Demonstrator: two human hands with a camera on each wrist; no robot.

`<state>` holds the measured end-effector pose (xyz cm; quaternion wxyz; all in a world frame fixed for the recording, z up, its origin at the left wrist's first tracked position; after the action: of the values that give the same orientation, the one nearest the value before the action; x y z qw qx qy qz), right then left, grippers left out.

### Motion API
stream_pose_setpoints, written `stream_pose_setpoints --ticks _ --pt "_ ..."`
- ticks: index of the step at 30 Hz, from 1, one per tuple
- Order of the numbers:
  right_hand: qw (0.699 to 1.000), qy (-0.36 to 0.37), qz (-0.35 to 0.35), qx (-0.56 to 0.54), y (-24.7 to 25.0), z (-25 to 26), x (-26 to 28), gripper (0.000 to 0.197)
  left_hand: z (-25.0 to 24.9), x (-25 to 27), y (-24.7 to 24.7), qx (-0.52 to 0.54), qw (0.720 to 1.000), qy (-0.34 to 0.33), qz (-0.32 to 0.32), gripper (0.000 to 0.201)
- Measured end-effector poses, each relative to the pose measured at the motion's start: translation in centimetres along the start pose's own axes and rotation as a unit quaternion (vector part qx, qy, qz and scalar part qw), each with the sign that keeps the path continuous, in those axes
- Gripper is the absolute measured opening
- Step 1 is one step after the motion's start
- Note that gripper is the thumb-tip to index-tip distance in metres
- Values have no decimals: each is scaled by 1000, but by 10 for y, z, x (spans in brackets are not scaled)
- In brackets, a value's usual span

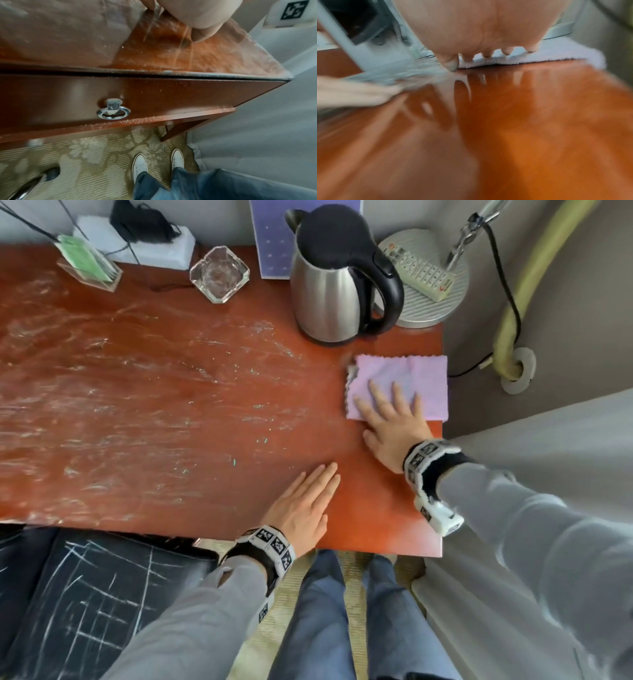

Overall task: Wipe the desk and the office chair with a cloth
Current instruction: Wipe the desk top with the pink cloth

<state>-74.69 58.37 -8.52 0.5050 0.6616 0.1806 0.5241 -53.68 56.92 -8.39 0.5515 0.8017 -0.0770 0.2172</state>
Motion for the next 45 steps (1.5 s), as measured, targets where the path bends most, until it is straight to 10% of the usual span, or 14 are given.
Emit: stream_pose_setpoints --ticks 4,9,15,21,27,34,39,45 --pt "988 145 8 46 -30 62 32 63 -4 -2 -3 -15 1000 2 -5 71" --pt "997 -63 -8 -46 -17 13 28 57 -15 12 -6 -41 999 -19 -22 68" --pt "993 104 39 41 -44 82 70 60 -21 34 -20 -38 999 -3 -18 71" --pt "997 -60 22 -44 -37 27 65 59 -30 36 -25 -18 999 32 -36 71" --pt "987 152 17 44 -72 99 110 66 -43 60 -46 -4 997 59 -50 70" --pt "998 65 2 6 -64 90 96 71 -42 104 -64 41 995 59 -72 62" --pt "976 219 -4 11 -91 170 136 70 -24 133 -16 41 958 102 -265 26" --pt "971 -82 -149 -169 -71 62 142 80 -28 76 -8 50 973 115 -194 59"
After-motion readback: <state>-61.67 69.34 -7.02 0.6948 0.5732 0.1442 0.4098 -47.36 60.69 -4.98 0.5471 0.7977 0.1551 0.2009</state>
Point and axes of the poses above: each hand's wrist, its own x-axis away from the middle knuckle, its own y-axis out of the back of the hand, z = x × y, the point moved 7 cm from there along -x, towards the middle knuckle, and after that the axes turned 4 degrees about -y, right-handed, at the moved point
